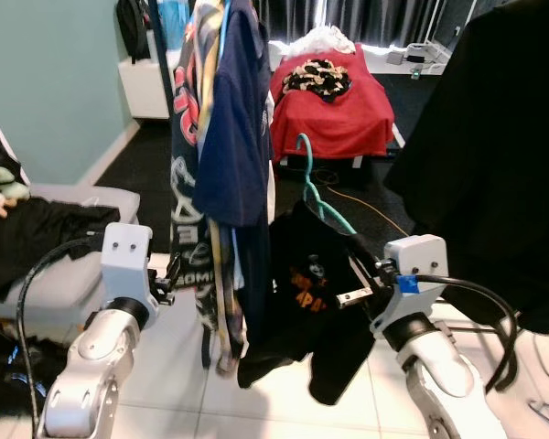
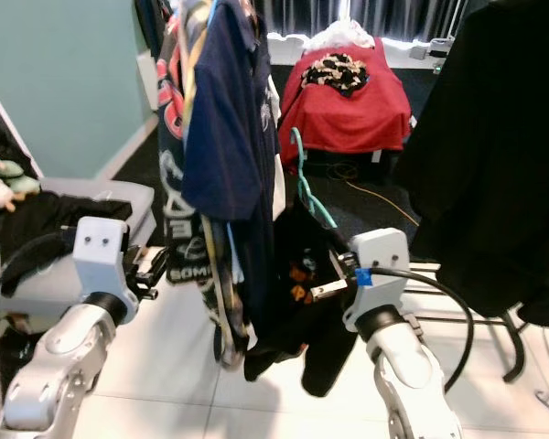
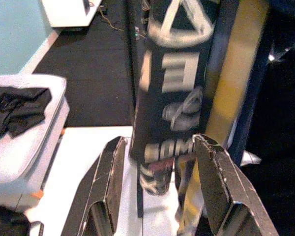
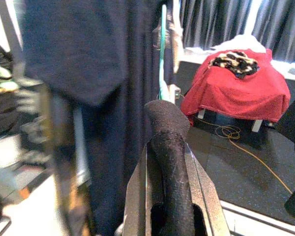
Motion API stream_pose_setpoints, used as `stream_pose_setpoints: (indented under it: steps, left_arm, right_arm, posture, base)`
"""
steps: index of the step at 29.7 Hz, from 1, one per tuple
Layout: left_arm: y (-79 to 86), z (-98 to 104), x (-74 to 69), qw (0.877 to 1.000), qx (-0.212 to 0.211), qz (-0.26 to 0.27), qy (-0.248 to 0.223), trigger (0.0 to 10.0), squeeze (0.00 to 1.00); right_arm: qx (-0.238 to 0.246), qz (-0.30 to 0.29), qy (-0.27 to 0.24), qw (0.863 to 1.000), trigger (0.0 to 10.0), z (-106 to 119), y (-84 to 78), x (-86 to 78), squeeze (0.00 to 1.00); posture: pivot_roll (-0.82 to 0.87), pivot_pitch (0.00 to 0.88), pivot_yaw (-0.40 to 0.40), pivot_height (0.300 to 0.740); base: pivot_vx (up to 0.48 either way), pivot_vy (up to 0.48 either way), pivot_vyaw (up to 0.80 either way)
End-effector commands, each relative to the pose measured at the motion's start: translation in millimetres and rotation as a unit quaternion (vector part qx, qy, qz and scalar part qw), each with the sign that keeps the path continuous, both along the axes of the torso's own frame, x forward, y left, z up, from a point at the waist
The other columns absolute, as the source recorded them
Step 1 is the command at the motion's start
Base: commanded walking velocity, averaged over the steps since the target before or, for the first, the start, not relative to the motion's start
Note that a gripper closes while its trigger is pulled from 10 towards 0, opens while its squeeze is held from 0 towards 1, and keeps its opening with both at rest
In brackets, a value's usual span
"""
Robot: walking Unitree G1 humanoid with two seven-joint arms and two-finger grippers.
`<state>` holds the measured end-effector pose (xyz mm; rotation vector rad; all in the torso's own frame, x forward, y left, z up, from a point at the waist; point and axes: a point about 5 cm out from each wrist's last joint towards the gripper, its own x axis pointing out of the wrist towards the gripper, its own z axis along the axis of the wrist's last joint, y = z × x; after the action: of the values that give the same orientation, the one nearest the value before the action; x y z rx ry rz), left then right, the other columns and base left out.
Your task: Hang hanger
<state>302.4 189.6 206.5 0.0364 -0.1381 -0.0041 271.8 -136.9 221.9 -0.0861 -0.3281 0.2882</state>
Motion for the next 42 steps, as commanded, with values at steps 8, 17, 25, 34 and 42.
stream_pose_setpoints:
  steps: [8, 17, 25, 34, 42]
  left_arm:
    - [2.6, -4.7, -2.7, 1.000, -0.001, 0.009, 0.012, 10.0, 0.00]
    - [3.2, -4.9, -2.4, 1.000, -0.001, 0.009, 0.014, 10.0, 0.00]
    - [3.4, -4.6, -2.5, 1.000, 0.000, 0.009, 0.015, 10.0, 0.00]
    - [3.3, -4.4, -2.3, 1.000, -0.001, 0.010, 0.014, 10.0, 0.00]
    - [6.0, 4.3, 1.5, 1.000, 0.010, 0.000, -0.005, 10.0, 0.00]
  right_arm:
    - [-0.004, 0.006, -0.023, 1.000, 10.0, 6.1, 2.4, -0.3, 0.00]
    - [-0.007, 0.005, -0.026, 1.000, 10.0, 7.4, 1.8, 0.3, 0.00]
    - [-0.011, 0.009, -0.029, 0.999, 10.0, 8.7, 3.3, 0.6, 0.00]
    - [-0.021, 0.047, -0.037, 0.998, 10.0, 16.3, 10.4, -0.1, 0.00]
    - [-0.068, 0.238, -0.061, 0.967, 10.0, 47.4, 34.9, -16.5, 0.00]
  posture:
    - [-0.10, 0.169, -0.021, 0.740]
    - [-0.10, 0.171, -0.020, 0.740]
    - [-0.09, 0.171, -0.021, 0.740]
    - [-0.09, 0.174, -0.024, 0.740]
    - [-0.09, 0.173, -0.025, 0.740]
  base:
    - [-0.408, 0.000, 0.00]
    - [-0.080, 0.000, 0.00]
    - [0.000, 0.000, 0.00]
    - [0.000, 0.000, 0.00]
    - [0.000, 0.000, 0.00]
